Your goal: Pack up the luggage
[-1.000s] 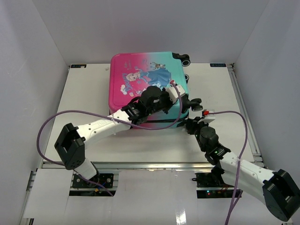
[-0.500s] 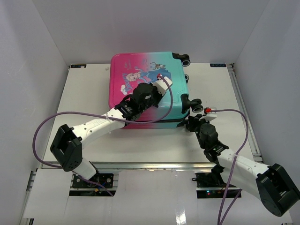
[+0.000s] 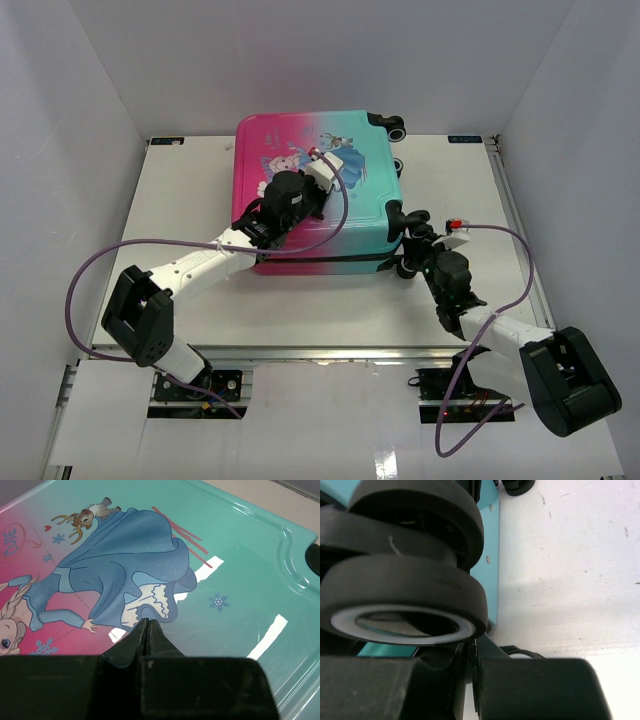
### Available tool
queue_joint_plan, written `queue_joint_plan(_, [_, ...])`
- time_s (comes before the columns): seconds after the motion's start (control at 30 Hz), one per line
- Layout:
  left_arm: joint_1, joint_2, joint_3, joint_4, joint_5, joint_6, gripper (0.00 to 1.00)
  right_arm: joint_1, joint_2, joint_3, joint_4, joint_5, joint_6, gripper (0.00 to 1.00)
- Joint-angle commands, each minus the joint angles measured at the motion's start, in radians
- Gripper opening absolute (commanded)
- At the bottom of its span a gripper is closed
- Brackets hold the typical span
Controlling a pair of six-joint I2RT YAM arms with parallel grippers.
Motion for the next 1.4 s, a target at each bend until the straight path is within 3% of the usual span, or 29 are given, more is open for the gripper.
queue_joint_plan(0.0, [0.031,0.08,-0.106,-0.355,-0.032,-0.006,0.0,-0.083,0.07,0.066,0.042,0.001,0.0,0.08])
queue_joint_plan(0.33, [0.035,0.067,-0.119,-0.351,-0.049,-0.005,0.0,-0.202,0.124,0.143,0.062,-0.235,-0.02,0.08])
queue_joint_plan(0.67, [0.038,0.068,-0.123,-0.352,-0.07,0.003,0.0,-0.321,0.246,0.25,0.072,-0.615,-0.012,0.08])
queue_joint_plan(0.93, [0.042,0.066,-0.109,-0.347,-0.087,0.003,0.0,-0.373,0.283,0.21,0.159,-0.818,0.044,0.08])
queue_joint_plan(1.13, [0.039,0.031,0.051,-0.419,-0.034,0.017,0.0,-0.39,0.392,0.189,0.36,-0.955,0.153,0.08])
queue_joint_plan(1.3, [0.028,0.038,0.148,-0.454,-0.044,0.021,0.0,-0.4,0.415,0.185,0.389,-0.983,0.17,0.08])
queue_joint_plan(1.37, [-0.03,0.049,0.256,-0.475,-0.053,0.048,0.0,-0.399,0.421,0.18,0.403,-0.995,0.187,0.08])
